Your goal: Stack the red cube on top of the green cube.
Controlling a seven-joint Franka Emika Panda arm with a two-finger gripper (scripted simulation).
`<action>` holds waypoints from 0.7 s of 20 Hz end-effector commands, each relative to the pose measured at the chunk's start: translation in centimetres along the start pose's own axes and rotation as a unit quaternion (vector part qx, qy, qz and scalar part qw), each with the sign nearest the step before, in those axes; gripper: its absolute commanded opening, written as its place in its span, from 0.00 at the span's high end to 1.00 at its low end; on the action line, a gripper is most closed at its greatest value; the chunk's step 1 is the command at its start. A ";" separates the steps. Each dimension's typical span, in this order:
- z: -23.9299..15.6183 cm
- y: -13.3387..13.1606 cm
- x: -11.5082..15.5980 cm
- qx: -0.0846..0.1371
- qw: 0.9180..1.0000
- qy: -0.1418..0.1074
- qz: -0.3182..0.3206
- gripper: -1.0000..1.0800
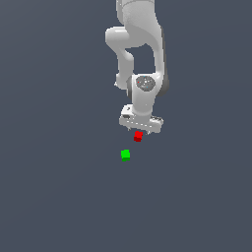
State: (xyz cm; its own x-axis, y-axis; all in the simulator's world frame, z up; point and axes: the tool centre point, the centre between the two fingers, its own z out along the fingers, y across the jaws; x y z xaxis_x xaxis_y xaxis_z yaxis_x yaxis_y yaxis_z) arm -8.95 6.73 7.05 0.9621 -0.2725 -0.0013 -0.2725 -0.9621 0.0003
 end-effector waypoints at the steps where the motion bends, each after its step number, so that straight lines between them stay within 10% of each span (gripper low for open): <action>1: 0.0 0.0 0.0 0.000 1.000 0.000 0.000 0.04; 14: 4.4 0.0 -0.1 0.000 1.000 0.001 0.002 0.04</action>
State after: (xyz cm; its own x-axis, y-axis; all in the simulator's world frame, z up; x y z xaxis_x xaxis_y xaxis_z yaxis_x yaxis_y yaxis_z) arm -9.05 6.74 3.17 0.9614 -0.2753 -0.0010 -0.2753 -0.9614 0.0004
